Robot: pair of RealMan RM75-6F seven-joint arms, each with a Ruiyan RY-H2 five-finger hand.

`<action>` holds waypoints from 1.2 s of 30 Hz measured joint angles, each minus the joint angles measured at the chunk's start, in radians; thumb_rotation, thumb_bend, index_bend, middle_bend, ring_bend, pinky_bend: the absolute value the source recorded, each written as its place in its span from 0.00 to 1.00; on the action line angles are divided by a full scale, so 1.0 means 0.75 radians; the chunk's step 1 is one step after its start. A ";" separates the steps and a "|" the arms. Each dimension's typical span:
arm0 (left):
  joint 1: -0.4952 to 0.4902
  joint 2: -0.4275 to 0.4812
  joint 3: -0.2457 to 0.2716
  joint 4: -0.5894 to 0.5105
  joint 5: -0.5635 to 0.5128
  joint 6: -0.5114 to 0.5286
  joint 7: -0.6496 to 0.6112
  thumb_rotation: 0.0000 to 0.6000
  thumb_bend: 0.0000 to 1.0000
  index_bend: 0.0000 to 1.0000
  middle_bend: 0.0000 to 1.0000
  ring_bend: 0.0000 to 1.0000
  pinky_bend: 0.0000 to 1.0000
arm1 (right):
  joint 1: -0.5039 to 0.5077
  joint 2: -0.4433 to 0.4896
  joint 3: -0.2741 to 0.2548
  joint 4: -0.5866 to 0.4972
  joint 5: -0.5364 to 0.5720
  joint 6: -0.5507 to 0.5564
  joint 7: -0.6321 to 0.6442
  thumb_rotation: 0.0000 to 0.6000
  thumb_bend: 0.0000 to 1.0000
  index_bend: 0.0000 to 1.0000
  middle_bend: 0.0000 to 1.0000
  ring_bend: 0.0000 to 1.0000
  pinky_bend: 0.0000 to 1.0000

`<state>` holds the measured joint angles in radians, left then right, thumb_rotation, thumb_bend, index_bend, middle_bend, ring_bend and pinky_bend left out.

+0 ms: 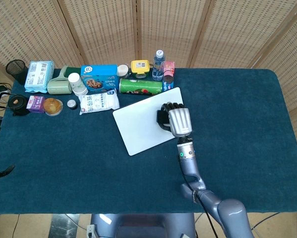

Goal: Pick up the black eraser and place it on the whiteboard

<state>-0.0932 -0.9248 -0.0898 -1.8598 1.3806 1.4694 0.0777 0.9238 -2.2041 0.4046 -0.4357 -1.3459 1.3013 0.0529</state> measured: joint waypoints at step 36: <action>0.009 0.011 0.004 0.007 0.017 0.012 -0.044 1.00 0.12 0.00 0.00 0.00 0.07 | -0.043 -0.017 -0.059 -0.011 0.031 -0.031 -0.022 1.00 0.00 0.01 0.00 0.03 0.17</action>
<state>-0.0866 -0.9167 -0.0869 -1.8546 1.3934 1.4785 0.0449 0.8919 -2.2168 0.3600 -0.4442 -1.3228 1.2783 0.0363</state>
